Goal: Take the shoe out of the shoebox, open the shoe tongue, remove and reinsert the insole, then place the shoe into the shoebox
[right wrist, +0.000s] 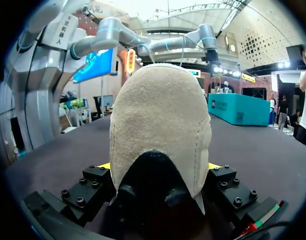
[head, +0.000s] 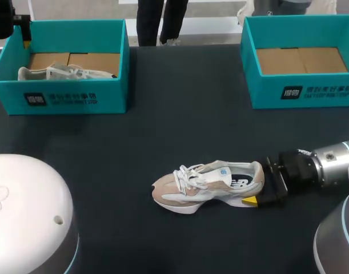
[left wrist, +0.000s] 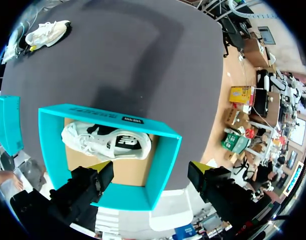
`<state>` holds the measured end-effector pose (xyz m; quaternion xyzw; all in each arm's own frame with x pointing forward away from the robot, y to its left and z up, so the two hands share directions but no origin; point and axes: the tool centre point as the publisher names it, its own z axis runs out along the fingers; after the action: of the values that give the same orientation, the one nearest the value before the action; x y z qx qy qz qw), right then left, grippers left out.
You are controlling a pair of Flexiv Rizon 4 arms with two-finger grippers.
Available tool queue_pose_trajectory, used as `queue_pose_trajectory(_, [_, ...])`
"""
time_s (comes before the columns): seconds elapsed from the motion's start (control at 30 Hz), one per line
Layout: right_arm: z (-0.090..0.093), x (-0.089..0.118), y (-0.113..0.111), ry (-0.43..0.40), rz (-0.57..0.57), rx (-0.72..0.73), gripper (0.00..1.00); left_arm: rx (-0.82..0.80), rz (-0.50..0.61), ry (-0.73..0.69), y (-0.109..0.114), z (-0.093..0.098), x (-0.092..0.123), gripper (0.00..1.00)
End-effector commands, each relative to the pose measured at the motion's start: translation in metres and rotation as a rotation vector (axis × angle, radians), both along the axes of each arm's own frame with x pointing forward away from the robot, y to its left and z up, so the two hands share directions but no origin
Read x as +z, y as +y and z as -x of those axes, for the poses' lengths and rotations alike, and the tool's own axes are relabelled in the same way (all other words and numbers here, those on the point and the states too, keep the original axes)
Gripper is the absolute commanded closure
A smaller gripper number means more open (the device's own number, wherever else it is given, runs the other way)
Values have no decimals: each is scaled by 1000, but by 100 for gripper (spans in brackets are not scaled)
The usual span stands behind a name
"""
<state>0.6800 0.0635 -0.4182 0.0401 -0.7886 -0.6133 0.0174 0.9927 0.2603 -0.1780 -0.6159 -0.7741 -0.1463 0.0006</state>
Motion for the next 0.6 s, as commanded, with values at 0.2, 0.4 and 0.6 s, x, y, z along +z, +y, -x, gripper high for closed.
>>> queue_pose_trajectory(0.2, [1, -4, 4, 0, 3, -2, 100, 74, -3, -32, -34, 13, 7, 0])
queue_pose_trajectory(0.4, [1, -4, 4, 0, 3, -2, 100, 121, -25, -39, -80, 29, 14, 0])
queue_pose_trajectory(0.6, [1, -4, 4, 0, 3, -2, 100, 168, 90, -23, -106, 56, 9, 0])
